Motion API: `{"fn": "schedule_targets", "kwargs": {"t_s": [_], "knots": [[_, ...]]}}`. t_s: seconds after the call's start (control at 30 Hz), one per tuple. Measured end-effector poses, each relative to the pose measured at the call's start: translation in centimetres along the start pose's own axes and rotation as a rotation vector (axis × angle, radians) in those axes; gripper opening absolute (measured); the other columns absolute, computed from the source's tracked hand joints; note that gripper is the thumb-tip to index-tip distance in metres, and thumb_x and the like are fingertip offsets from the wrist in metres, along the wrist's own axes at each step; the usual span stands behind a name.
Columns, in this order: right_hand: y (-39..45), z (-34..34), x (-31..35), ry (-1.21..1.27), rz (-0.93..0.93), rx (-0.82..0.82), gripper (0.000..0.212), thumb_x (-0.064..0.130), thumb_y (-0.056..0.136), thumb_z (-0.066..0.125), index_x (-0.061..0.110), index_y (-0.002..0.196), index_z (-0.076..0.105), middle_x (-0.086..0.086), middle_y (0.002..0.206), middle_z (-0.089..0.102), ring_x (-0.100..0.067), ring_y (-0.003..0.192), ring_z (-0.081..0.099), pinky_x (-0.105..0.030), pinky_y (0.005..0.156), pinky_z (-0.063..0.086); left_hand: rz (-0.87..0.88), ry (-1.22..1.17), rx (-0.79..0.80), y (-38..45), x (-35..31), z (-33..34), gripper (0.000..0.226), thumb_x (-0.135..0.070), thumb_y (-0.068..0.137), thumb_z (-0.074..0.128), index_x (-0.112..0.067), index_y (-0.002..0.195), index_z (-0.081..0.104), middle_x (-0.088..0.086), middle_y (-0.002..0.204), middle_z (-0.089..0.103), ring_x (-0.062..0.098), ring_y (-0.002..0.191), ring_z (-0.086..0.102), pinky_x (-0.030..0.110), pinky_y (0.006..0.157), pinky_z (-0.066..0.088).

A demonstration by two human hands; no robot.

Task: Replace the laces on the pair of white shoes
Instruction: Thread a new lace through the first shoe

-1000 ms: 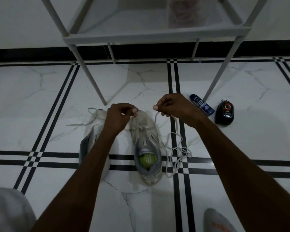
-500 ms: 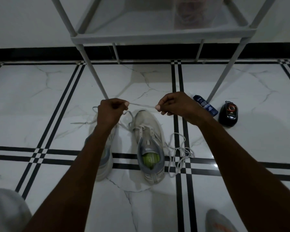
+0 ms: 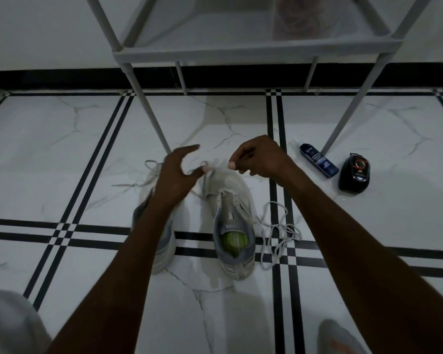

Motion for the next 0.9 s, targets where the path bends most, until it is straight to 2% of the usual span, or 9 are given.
{"fn": "schedule_targets", "kwargs": {"t_s": [0.07, 0.13, 0.2, 0.3, 0.5, 0.57, 0.63, 0.77, 0.9], "knots": [[0.1, 0.2, 0.2, 0.01, 0.026, -0.031, 0.028, 0.022, 0.071, 0.089, 0.009, 0.088, 0.071, -0.008, 0.08, 0.076, -0.013, 0.072, 0.074, -0.034, 0.064, 0.057, 0.08, -0.055, 0.188, 0.2, -1.8, 2.4, 0.038, -0.031, 0.088, 0.078, -0.021, 0.125, 0.071, -0.01, 0.125, 0.069, 0.0, 0.117, 0.061, 0.019, 0.107, 0.045], [0.1, 0.1, -0.2, 0.057, 0.065, -0.078, 0.038, 0.026, 0.069, 0.091, 0.009, 0.089, 0.065, -0.009, 0.079, 0.076, -0.013, 0.07, 0.075, -0.029, 0.059, 0.054, 0.056, -0.212, 0.269, 0.0, -2.4, 3.8, 0.02, -0.022, 0.091, 0.075, -0.022, 0.111, 0.077, -0.003, 0.106, 0.078, 0.01, 0.103, 0.072, 0.035, 0.1, 0.054], [-0.1, 0.1, -0.7, 0.113, 0.092, -0.087, 0.043, 0.03, 0.068, 0.091, 0.009, 0.091, 0.061, -0.009, 0.078, 0.076, -0.014, 0.071, 0.075, -0.028, 0.059, 0.055, 0.02, -0.32, 0.236, -0.1, -2.0, 4.1, 0.014, -0.016, 0.093, 0.073, -0.015, 0.106, 0.079, 0.004, 0.091, 0.079, 0.021, 0.088, 0.074, 0.035, 0.087, 0.058], [-0.3, 0.5, -2.1, 0.102, 0.125, -0.092, 0.045, 0.037, 0.071, 0.087, 0.006, 0.094, 0.064, -0.007, 0.083, 0.077, -0.014, 0.074, 0.075, -0.028, 0.063, 0.06, -0.003, -0.275, 0.165, -0.2, -1.0, 4.1, 0.014, -0.019, 0.092, 0.074, -0.01, 0.101, 0.079, 0.005, 0.085, 0.077, 0.024, 0.077, 0.072, 0.031, 0.073, 0.058], [-1.8, 5.2, -6.4, -0.278, 0.267, 0.205, 0.046, 0.037, 0.082, 0.079, 0.005, 0.112, 0.067, -0.01, 0.106, 0.068, -0.025, 0.093, 0.07, -0.037, 0.082, 0.061, -0.082, -0.048, 0.104, -1.2, 1.5, 5.9, 0.009, -0.025, 0.085, 0.081, -0.016, 0.087, 0.082, -0.003, 0.078, 0.077, -0.005, 0.068, 0.069, 0.014, 0.07, 0.053], [-1.9, 6.4, -6.7, -0.393, 0.223, 0.154, 0.051, 0.04, 0.082, 0.077, 0.002, 0.114, 0.065, -0.012, 0.113, 0.066, -0.027, 0.103, 0.065, -0.032, 0.085, 0.055, -0.102, 0.011, 0.126, -1.7, 2.0, 6.9, 0.014, -0.032, 0.085, 0.081, -0.018, 0.085, 0.083, -0.004, 0.078, 0.078, -0.001, 0.07, 0.07, 0.02, 0.071, 0.055], [-1.5, 6.7, -7.0, -0.388, 0.191, 0.017, 0.054, 0.042, 0.077, 0.08, 0.0, 0.108, 0.066, -0.014, 0.109, 0.067, -0.028, 0.102, 0.065, -0.027, 0.076, 0.05, -0.141, 0.072, 0.121, -2.1, 2.7, 7.7, 0.018, -0.039, 0.084, 0.078, -0.022, 0.087, 0.083, -0.005, 0.083, 0.078, 0.006, 0.077, 0.072, 0.031, 0.078, 0.059], [-0.7, 7.1, -7.6, -0.408, 0.198, -0.091, 0.054, 0.034, 0.079, 0.079, -0.002, 0.113, 0.06, -0.019, 0.113, 0.063, -0.034, 0.102, 0.064, -0.035, 0.08, 0.053, -0.247, 0.158, 0.118, -2.6, 3.0, 8.0, 0.035, -0.056, 0.074, 0.064, -0.032, 0.092, 0.081, -0.008, 0.093, 0.078, 0.014, 0.089, 0.071, 0.042, 0.09, 0.055], [0.3, 5.9, -10.5, -0.133, 0.305, -0.06, 0.037, 0.025, 0.08, 0.077, -0.005, 0.101, 0.072, -0.02, 0.099, 0.072, -0.031, 0.092, 0.07, -0.038, 0.082, 0.06, -0.279, 0.166, 0.145, -2.5, 3.1, 8.5, 0.043, -0.064, 0.064, 0.064, -0.033, 0.088, 0.081, -0.009, 0.089, 0.078, 0.014, 0.088, 0.07, 0.046, 0.092, 0.052]]}}
Point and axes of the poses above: each hand's wrist, its own y-axis towards the middle knuckle, its own z-axis out of the palm, x = y × z, the point moved 8 cm from there along y, towards the middle knuckle
